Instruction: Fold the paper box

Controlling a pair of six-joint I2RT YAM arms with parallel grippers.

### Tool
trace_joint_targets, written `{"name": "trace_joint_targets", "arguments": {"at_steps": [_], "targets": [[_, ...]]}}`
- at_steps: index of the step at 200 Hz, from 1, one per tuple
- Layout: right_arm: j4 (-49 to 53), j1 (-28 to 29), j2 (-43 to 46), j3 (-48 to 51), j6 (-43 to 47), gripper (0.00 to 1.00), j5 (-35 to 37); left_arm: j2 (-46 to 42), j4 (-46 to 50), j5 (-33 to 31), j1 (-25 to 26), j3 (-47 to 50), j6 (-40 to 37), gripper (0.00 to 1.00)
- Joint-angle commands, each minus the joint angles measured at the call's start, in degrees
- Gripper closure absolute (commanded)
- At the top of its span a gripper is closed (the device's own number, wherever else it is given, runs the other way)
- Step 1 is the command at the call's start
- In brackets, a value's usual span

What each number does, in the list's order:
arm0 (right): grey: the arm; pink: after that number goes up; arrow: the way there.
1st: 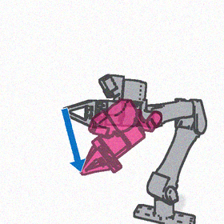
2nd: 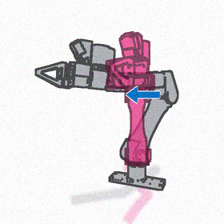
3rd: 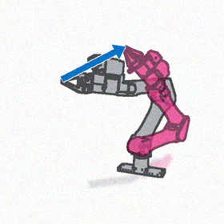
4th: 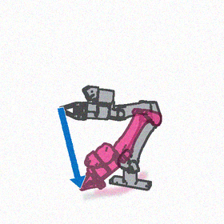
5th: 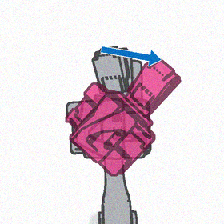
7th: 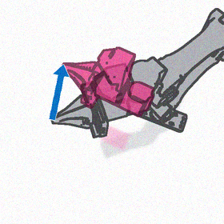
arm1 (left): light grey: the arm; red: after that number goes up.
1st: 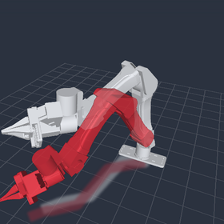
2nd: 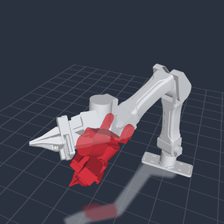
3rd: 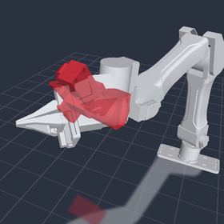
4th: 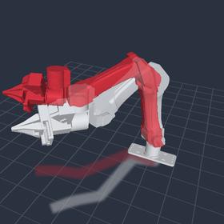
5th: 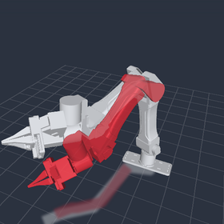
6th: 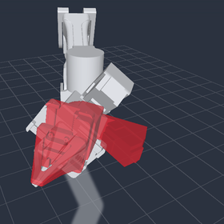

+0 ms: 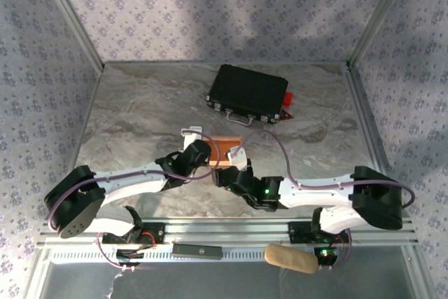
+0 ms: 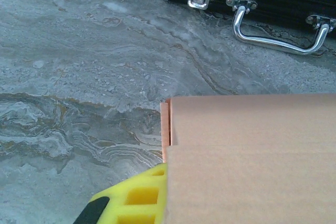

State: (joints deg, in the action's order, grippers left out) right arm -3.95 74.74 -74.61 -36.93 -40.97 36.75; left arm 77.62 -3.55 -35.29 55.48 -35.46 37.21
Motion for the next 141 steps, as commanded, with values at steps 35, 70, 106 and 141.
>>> {"name": "trace_joint_targets", "arguments": {"at_steps": [35,70,106,141], "targets": [[19.41,8.31,12.20,1.36,-31.18,0.30,11.85,4.97,5.83,-8.25,3.55,-4.31,6.51,0.98],[31.77,12.10,19.44,-0.58,-53.49,0.30,18.04,5.71,5.58,-10.41,5.36,-4.57,8.39,0.98],[34.42,8.28,24.18,-3.84,-61.81,0.28,16.33,6.21,5.74,-11.11,6.45,-4.68,9.65,0.98],[24.89,-4.92,22.35,-3.74,-62.93,0.28,-2.00,6.97,5.90,-11.82,7.49,-4.56,10.88,0.97]]}}
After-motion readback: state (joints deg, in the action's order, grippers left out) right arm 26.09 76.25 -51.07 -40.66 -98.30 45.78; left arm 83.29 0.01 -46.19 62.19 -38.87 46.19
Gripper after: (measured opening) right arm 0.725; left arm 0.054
